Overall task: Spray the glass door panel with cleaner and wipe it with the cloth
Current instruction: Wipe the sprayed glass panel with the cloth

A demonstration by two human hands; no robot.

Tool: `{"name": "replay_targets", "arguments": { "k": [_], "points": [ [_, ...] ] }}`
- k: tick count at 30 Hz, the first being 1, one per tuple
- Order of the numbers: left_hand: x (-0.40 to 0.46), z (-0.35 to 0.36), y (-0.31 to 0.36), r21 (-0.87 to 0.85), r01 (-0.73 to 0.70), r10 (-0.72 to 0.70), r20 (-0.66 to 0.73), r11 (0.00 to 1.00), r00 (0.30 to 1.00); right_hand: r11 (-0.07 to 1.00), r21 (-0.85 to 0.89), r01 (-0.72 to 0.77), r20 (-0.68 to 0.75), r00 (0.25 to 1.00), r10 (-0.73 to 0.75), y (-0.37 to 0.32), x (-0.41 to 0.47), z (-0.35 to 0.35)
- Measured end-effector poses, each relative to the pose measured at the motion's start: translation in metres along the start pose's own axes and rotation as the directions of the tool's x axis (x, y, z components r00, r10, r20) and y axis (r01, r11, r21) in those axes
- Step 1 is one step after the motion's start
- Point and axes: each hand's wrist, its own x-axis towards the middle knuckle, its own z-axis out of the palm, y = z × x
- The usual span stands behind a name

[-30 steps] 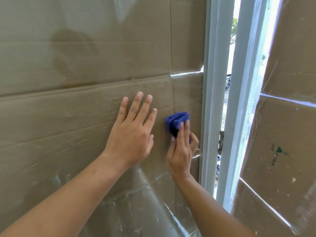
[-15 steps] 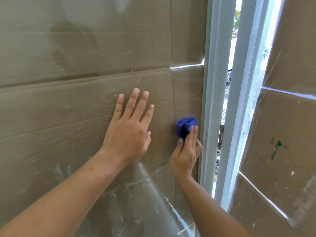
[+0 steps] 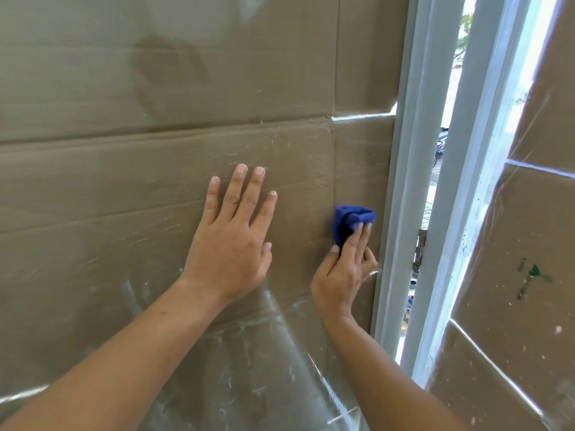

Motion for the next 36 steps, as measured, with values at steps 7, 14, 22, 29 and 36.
{"name": "replay_targets", "arguments": {
  "k": [7, 14, 22, 29, 36],
  "points": [
    [-0.025, -0.004, -0.01, -0.004, 0.036, -0.036, 0.0, 0.999, 0.999, 0.965, -0.007, 0.261, 0.095, 0.961, -0.259, 0.013, -0.01, -0.003],
    [-0.049, -0.011, -0.039, -0.005, 0.067, -0.066, 0.009, 0.998, 0.998, 0.938, 0.051, 0.342, 0.088, 0.934, -0.345, -0.033, -0.032, 0.012],
    [-0.085, -0.019, -0.074, 0.004, 0.104, -0.104, 0.019, 0.995, 0.994, 0.997, 0.037, -0.068, -0.009, 0.998, 0.069, -0.049, -0.037, 0.02],
    [-0.104, -0.024, -0.096, -0.001, 0.137, -0.137, 0.027, 0.991, 0.99, 0.93, -0.002, 0.368, 0.145, 0.92, -0.364, -0.053, -0.076, 0.022],
    [-0.123, -0.029, -0.121, -0.012, 0.188, -0.188, 0.004, 0.982, 0.982, 0.996, 0.004, 0.093, 0.072, 0.993, -0.093, -0.078, -0.093, 0.029]
  ]
}}
